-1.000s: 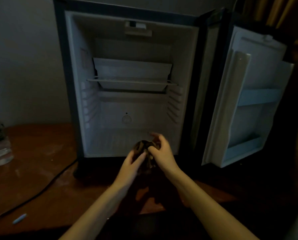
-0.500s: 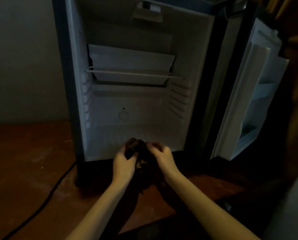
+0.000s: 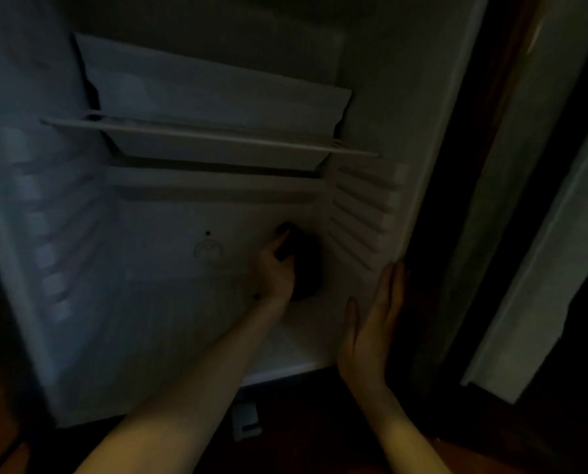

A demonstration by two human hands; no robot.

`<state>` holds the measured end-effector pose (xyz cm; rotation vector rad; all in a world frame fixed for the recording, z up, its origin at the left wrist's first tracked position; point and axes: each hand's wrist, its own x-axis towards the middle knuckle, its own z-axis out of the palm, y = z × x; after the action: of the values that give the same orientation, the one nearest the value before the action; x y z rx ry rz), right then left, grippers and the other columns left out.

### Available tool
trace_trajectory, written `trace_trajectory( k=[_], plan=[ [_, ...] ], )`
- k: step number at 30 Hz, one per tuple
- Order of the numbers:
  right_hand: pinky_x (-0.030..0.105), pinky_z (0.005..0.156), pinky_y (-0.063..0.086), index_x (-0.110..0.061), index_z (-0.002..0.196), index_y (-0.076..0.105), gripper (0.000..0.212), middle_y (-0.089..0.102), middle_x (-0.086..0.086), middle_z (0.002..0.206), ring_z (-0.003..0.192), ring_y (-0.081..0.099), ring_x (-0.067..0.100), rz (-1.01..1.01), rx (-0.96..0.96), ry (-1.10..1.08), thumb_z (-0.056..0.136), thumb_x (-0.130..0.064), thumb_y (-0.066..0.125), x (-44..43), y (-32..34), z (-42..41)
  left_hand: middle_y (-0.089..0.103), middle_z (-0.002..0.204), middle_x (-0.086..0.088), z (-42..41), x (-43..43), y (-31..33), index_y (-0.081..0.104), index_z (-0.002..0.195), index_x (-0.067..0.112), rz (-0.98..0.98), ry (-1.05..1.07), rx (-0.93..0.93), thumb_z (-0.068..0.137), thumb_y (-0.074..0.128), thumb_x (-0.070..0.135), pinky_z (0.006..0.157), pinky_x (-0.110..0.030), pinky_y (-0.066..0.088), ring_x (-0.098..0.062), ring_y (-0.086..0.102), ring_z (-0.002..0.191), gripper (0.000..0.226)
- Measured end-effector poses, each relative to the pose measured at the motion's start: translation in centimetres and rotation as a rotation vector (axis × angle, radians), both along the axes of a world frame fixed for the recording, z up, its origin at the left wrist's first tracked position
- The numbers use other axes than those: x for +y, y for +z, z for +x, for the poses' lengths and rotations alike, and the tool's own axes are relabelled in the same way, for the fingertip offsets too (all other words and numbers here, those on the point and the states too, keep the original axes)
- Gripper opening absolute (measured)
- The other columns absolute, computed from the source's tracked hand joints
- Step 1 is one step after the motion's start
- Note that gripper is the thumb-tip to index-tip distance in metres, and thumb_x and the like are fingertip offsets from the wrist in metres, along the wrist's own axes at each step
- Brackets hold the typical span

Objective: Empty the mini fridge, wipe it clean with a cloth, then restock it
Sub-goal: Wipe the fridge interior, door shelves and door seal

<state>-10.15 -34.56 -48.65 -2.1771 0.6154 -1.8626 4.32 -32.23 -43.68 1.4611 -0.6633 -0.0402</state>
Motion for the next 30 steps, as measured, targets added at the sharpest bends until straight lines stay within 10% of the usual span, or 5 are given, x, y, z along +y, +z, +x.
trace_trajectory(
  k=[12,15,18,25,30],
  plan=[
    [0.030,0.119,0.019,-0.011,0.149,0.022,0.056,0.020,0.003,0.154,0.145,0.021,0.020,0.020,-0.161,0.097,0.094,-0.011,0.035,0.2,0.5,0.1,0.066,0.099,-0.025,-2.4,-3.5,-2.8,0.065,0.097,-0.004,0.206,-0.101,0.045,0.097,0.046,0.005,0.075,-0.030,0.042,-0.037,0.062,0.097,0.021],
    [0.024,0.118,0.016,-0.004,0.148,0.023,0.056,0.019,0.002,0.156,0.146,0.018,0.012,0.047,-0.163,0.140,0.093,-0.007,0.032,0.5,0.7,-0.4,0.067,0.077,-0.011,-5.6,-0.5,-4.2,0.060,0.072,0.018,0.230,-0.222,0.011,0.098,0.050,0.024,0.066,-0.027,0.043,-0.022,0.066,0.080,0.028],
    [0.025,0.118,0.017,0.001,0.148,0.024,0.055,0.022,0.011,0.157,0.146,0.022,0.015,0.078,-0.168,0.216,0.094,-0.002,0.030,1.1,1.2,-1.2,0.070,0.092,-0.006,-7.6,1.9,-4.7,0.067,0.090,0.013,0.265,-0.400,-0.047,0.096,0.056,0.017,0.075,-0.023,0.047,-0.012,0.062,0.087,0.013],
    [0.029,0.118,0.020,-0.002,0.147,0.028,0.055,0.027,0.014,0.155,0.145,0.026,0.019,0.048,-0.171,0.209,0.092,-0.010,0.029,1.1,1.4,-1.5,0.054,0.125,-0.012,-3.9,-1.5,-1.9,0.060,0.116,0.001,0.371,-0.001,-0.165,0.095,0.047,0.018,0.105,-0.045,0.034,-0.027,0.051,0.115,0.029],
    [0.024,0.118,0.016,-0.002,0.142,0.034,0.054,0.024,0.006,0.154,0.146,0.021,0.014,-0.015,-0.168,0.117,0.089,-0.007,0.034,1.0,1.3,-0.7,0.068,0.107,-0.024,0.7,-3.8,0.7,0.070,0.104,-0.004,0.139,0.101,-0.344,0.085,0.043,0.015,0.090,-0.037,0.044,-0.037,0.063,0.101,0.038]
  ],
)
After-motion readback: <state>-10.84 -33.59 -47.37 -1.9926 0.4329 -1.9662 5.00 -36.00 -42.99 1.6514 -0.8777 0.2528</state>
